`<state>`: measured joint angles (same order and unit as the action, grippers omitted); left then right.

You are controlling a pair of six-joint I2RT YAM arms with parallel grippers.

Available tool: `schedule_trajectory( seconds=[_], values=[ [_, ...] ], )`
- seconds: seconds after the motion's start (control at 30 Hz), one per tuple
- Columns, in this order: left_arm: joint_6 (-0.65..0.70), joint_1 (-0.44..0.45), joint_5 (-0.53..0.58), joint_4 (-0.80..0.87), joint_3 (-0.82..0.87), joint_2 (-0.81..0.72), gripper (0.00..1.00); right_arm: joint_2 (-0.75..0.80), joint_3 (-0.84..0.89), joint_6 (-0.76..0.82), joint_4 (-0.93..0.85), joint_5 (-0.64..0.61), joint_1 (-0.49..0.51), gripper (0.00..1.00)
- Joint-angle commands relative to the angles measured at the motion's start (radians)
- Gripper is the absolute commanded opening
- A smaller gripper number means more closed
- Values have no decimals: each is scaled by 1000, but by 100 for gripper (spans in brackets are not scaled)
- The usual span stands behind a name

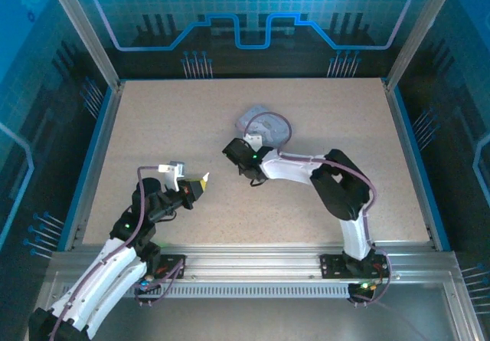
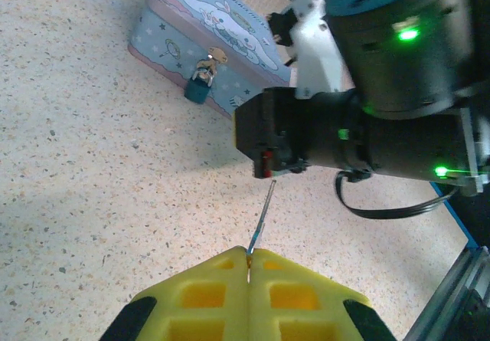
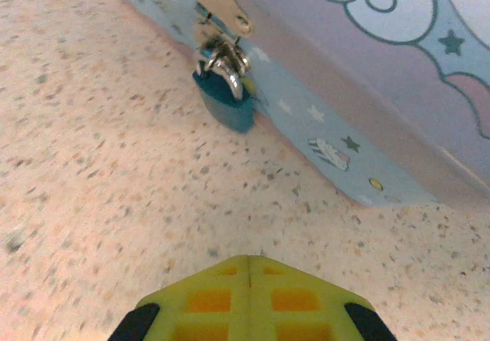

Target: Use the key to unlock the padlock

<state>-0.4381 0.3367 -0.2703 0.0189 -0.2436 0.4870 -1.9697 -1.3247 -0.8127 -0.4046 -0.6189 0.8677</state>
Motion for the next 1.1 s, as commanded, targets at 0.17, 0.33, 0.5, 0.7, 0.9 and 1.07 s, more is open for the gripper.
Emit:
schedule_trajectory(
  seconds=[0.17, 0.33, 0.5, 0.7, 0.9, 1.07],
  values=[
    [9, 5, 26, 5, -26, 76, 0, 199, 125, 58, 48, 133, -62, 1],
    [15, 5, 12, -19, -116, 229, 0, 134, -104, 186, -101, 142, -86, 6],
    [11, 6, 21, -39, -134, 260, 0, -14, -429, 199, -299, 208, -219, 17],
    [16, 8, 36, -36, -135, 252, 0, -252, -733, 184, -373, 299, -361, 23],
    [25, 8, 34, -56, -112, 254, 0, -528, -1105, 175, -478, 339, -421, 31],
    [31, 8, 29, -51, -96, 242, 0, -667, -1283, 171, -520, 473, -459, 32]
  ],
)
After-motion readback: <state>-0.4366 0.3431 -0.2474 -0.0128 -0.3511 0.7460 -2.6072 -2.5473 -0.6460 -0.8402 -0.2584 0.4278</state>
